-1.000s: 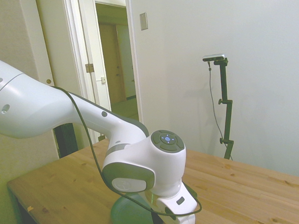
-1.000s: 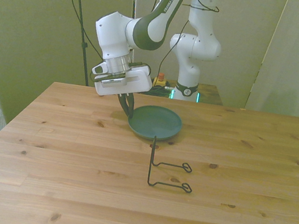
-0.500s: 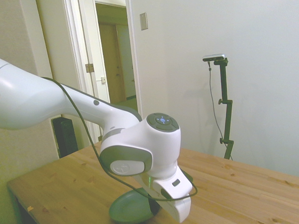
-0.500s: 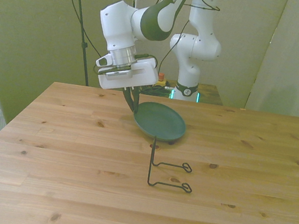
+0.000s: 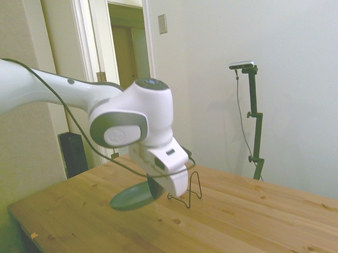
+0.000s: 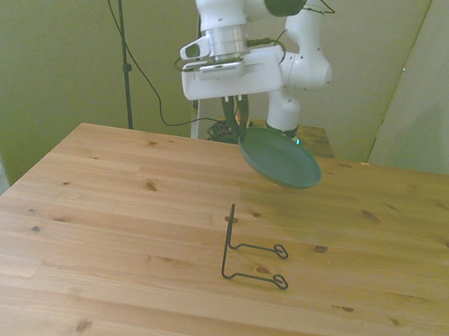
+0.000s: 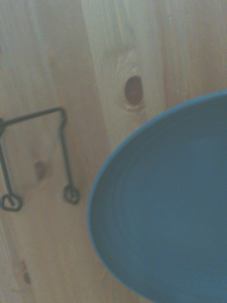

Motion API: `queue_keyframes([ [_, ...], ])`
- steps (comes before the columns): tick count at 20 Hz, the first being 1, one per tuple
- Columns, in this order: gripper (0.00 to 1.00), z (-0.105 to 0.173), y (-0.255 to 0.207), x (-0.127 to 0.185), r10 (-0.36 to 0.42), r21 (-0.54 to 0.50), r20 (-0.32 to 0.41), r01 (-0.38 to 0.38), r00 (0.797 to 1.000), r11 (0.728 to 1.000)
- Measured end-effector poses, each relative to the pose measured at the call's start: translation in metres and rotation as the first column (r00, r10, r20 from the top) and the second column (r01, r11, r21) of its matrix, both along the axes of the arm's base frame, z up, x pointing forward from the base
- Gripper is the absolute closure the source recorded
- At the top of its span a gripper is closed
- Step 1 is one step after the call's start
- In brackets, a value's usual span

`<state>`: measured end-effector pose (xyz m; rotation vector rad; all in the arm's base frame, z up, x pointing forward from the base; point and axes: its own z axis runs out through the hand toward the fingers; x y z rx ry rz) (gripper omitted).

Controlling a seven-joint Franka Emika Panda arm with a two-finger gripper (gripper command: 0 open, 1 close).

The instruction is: Load the plate

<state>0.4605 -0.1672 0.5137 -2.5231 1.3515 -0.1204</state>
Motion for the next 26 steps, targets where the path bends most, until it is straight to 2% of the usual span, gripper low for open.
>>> queue_keyframes([
  [5, 1.00, 0.073, 0.054, 0.032, -0.035, -0.122, 0.022, 0.037, 0.999, 0.992],
  [9, 1.00, 0.099, 0.074, 0.065, -0.089, -0.247, 0.018, 0.090, 0.996, 0.965],
  [13, 1.00, 0.102, 0.087, 0.110, -0.132, -0.362, -0.001, 0.123, 0.991, 0.924],
  [17, 1.00, 0.101, 0.094, 0.138, -0.152, -0.467, -0.020, 0.125, 0.988, 0.875],
  [22, 1.00, 0.081, 0.106, 0.166, -0.169, -0.582, -0.050, 0.109, 0.984, 0.806],
  [26, 1.00, 0.066, 0.115, 0.184, -0.177, -0.633, -0.070, 0.093, 0.982, 0.769],
])
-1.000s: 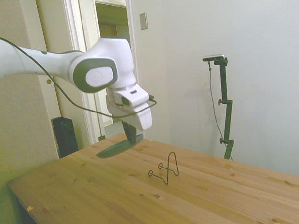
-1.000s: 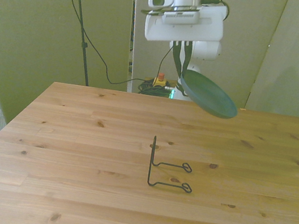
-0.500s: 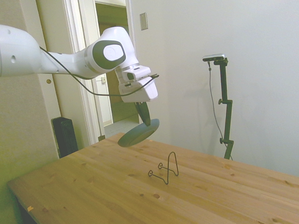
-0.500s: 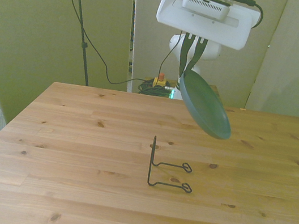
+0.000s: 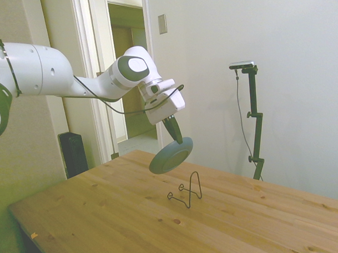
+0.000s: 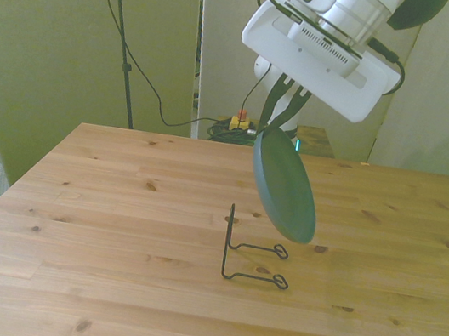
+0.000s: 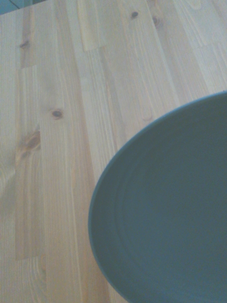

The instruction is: Load the plate

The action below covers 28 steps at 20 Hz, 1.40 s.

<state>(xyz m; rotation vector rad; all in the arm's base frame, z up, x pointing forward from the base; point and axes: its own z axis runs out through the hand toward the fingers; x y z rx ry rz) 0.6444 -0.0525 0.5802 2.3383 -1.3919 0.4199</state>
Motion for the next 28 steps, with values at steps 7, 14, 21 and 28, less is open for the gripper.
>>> queue_keyframes([
  [7, 1.00, -0.017, 0.014, 0.023, 0.004, -0.130, -0.040, -0.009, 0.999, 0.991],
  [14, 1.00, -0.031, 0.020, 0.025, 0.031, -0.219, -0.076, -0.047, 0.997, 0.975],
  [21, 1.00, -0.046, 0.021, 0.028, 0.129, -0.247, -0.142, -0.161, 0.981, 0.956],
  [28, 1.00, -0.056, 0.021, 0.030, 0.147, -0.273, -0.170, -0.190, 0.975, 0.943],
])
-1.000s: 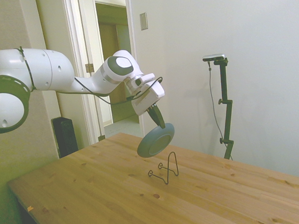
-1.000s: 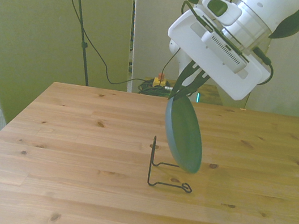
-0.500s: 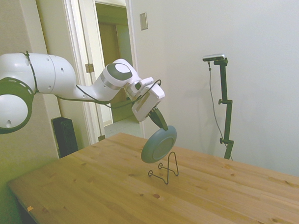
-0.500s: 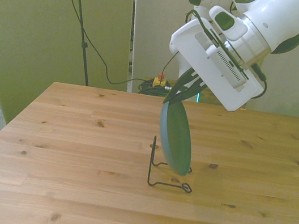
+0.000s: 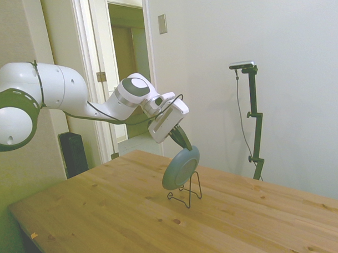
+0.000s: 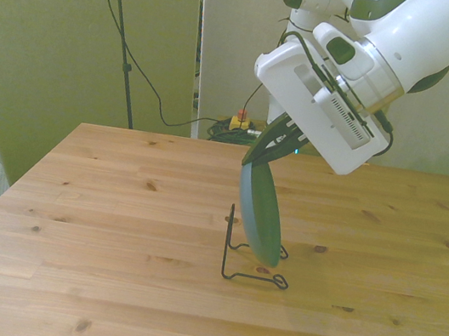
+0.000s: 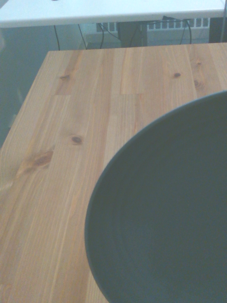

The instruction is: Load the plate

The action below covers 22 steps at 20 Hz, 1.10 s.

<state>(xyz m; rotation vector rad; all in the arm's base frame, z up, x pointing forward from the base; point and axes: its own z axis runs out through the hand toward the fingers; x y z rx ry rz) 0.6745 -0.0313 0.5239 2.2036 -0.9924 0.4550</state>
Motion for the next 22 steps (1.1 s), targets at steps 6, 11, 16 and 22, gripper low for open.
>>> queue_keyframes([
  [6, 1.00, -0.002, 0.018, -0.002, -0.027, -0.028, 0.007, 0.028, 1.000, 0.999],
  [11, 1.00, -0.001, 0.038, -0.006, -0.047, -0.050, -0.005, 0.046, 0.999, 0.998],
  [16, 1.00, -0.003, 0.022, 0.002, -0.074, -0.068, -0.003, 0.073, 0.997, 0.995],
  [22, 1.00, -0.003, 0.005, 0.003, -0.089, -0.090, -0.011, 0.088, 0.996, 0.992],
])
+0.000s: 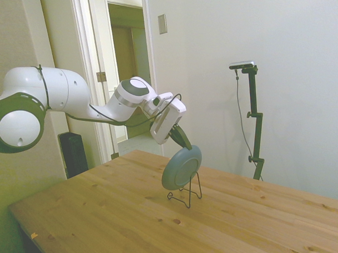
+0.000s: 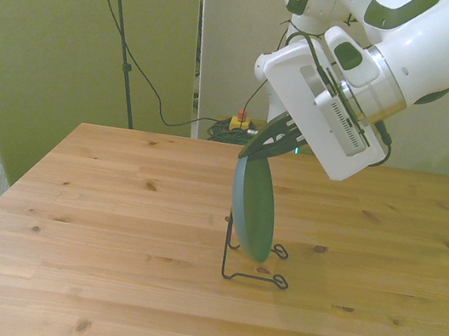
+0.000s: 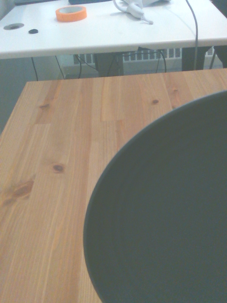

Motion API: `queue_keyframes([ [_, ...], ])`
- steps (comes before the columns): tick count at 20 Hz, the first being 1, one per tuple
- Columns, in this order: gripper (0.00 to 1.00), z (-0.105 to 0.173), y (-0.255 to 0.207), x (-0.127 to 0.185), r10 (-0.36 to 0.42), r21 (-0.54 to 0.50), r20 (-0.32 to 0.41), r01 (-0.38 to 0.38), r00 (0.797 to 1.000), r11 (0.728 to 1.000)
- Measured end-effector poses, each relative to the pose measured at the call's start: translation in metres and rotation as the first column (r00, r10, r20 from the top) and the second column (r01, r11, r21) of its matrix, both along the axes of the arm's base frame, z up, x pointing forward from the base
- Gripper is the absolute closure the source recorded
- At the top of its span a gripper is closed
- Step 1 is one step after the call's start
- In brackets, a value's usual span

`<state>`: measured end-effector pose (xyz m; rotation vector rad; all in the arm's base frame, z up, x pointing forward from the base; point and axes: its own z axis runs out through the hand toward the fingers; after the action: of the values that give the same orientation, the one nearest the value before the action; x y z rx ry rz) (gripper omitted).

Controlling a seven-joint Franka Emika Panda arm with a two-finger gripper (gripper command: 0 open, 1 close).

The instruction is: Load the plate

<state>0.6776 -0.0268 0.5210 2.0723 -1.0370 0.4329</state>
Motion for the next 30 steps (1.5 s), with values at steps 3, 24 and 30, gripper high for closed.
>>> queue_keyframes([
  [3, 1.00, -0.002, -0.001, 0.000, 0.001, -0.003, -0.006, -0.001, 1.000, 1.000],
  [24, 1.00, -0.018, -0.017, 0.007, -0.003, -0.002, -0.047, 0.002, 0.999, 1.000],
  [30, 0.00, -0.018, -0.017, 0.012, -0.004, 0.000, -0.038, 0.004, 0.999, 1.000],
])
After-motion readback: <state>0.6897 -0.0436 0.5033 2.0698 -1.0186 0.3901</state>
